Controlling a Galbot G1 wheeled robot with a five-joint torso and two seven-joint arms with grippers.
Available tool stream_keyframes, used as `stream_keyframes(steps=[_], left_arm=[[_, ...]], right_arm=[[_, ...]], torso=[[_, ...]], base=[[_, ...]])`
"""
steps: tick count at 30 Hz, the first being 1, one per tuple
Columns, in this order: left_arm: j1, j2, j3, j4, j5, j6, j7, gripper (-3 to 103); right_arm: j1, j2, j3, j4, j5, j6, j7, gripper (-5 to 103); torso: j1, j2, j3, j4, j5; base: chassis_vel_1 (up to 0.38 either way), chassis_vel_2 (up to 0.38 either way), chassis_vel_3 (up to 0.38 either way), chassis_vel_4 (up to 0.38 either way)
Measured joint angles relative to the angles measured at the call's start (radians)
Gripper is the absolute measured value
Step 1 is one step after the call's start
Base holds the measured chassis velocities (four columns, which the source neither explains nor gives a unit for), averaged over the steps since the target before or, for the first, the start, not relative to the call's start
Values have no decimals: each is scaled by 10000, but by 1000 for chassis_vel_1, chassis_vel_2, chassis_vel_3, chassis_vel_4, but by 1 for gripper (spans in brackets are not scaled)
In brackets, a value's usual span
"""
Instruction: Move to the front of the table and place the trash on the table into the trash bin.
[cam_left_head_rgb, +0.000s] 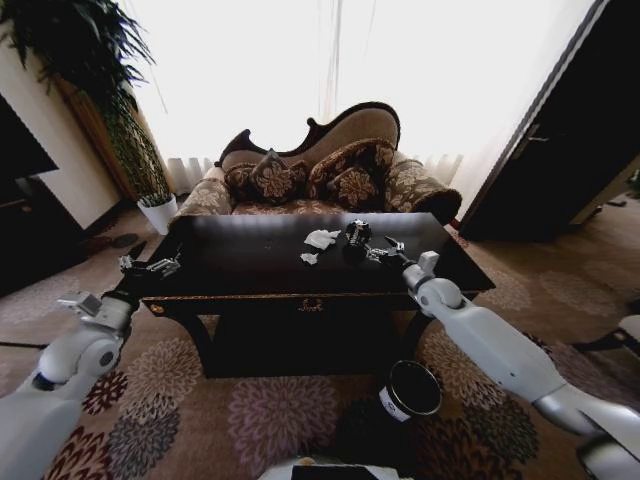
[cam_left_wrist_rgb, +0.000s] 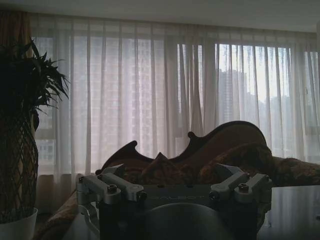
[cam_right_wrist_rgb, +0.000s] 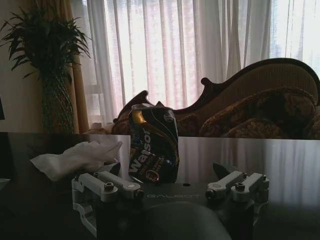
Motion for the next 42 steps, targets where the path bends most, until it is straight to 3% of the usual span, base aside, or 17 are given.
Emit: stream_keyframes(steps=[14,23,26,28,29,31,35,37,38,42], left_arm=[[0,0,-1,0,0,0,1,100],[-1,0,-1,0,0,0,1,100],[-1,0,-1,0,0,0,1,100],[0,0,-1,0,0,0,0,100],[0,0,0,0,0,0,1,100],[0,0,-1,0,0,0,0,100],[0,0,-1,0,0,0,0,100],[0,0,-1,0,0,0,0,100],[0,0,-1,0,0,0,1,100],[0,0,0,0,0,0,0,100]], right_arm=[[1265,682,-909,-1260,181,133,-38,100],[1809,748,-1296,-1494,268,224,-41,100],[1934,695,-1400,-1455,287,266,-39,87],[1938,688,-1404,-1440,288,267,-39,87],[1939,682,-1407,-1422,288,268,-38,77],[1939,682,-1406,-1419,288,268,-37,77],[1883,682,-1383,-1337,282,272,-36,54],[1876,682,-1377,-1323,281,272,-37,54],[1855,683,-1360,-1296,275,272,-36,44],[1795,683,-1327,-1245,250,272,-27,33]], torso=[[1,1,0,0,1],[0,1,0,1,1],[1,1,0,0,0],[1,1,0,0,0],[1,1,0,-1,0],[1,1,0,-1,1],[0,1,0,0,0],[1,1,0,0,0],[1,1,0,0,0],[0,1,0,-1,0]], base=[[0,0,0,0],[0,0,0,0],[0,0,0,0],[0,0,0,0],[0,0,0,0],[0,0,0,0],[0,0,0,0],[0,0,0,0],[0,0,0,0],[0,0,0,0]])
